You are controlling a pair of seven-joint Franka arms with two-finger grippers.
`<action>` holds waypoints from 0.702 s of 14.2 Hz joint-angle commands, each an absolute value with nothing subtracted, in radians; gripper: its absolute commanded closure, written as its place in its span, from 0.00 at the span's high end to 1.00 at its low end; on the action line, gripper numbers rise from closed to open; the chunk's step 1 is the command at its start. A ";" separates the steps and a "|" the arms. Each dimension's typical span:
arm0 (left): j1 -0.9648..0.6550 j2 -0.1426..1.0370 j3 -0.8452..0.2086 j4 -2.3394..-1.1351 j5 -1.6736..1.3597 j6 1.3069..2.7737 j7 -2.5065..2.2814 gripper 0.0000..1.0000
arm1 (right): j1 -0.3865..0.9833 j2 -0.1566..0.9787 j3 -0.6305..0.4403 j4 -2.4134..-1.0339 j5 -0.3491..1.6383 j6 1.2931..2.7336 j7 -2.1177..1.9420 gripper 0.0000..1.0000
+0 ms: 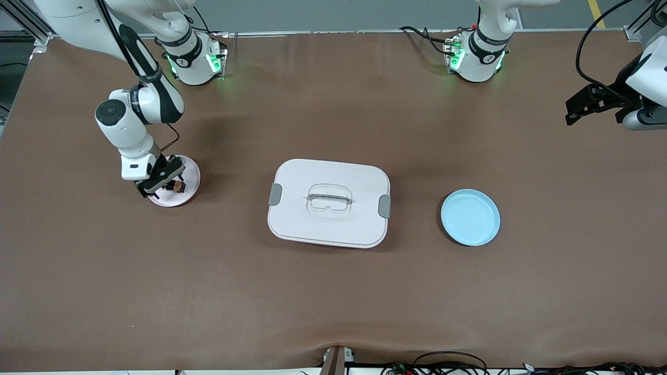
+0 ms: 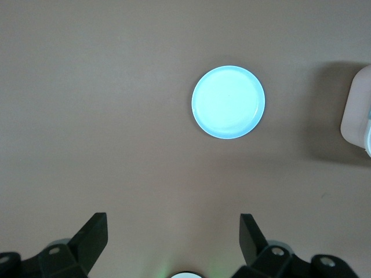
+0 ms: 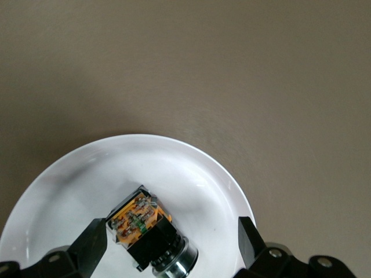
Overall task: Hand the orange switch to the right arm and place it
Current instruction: 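Lower the switch onto the pink plate and open the right gripper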
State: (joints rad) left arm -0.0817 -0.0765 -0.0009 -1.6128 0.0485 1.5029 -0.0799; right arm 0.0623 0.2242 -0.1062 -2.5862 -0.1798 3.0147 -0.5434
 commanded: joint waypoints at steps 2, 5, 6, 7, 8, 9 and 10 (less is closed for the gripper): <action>-0.078 -0.094 -0.002 -1.621 0.034 1.494 -0.060 1.00 | 0.034 0.172 -0.094 -2.592 -0.201 2.962 -0.295 1.00; -0.080 -0.094 -0.002 -1.621 0.034 1.494 -0.058 1.00 | 0.028 0.153 -0.092 -2.585 -0.199 2.961 -0.166 1.00; -0.080 -0.094 -0.002 -1.621 0.034 1.494 -0.058 1.00 | 0.028 0.138 -0.092 -2.582 -0.199 2.938 -0.099 1.00; -0.080 -0.094 -0.002 -1.621 0.034 1.494 -0.058 1.00 | 0.028 0.120 -0.092 -2.568 -0.198 2.878 -0.027 1.00; -0.080 -0.094 -0.002 -1.621 0.034 1.494 -0.058 1.00 | 0.028 0.104 -0.091 -2.538 -0.190 2.788 0.026 1.00; -0.080 -0.094 -0.002 -1.621 0.034 1.494 -0.060 1.00 | 0.029 0.088 -0.089 -2.499 -0.187 2.686 0.043 1.00; -0.080 -0.094 -0.002 -1.621 0.034 1.494 -0.058 1.00 | 0.029 0.081 -0.087 -2.462 -0.186 2.610 0.043 1.00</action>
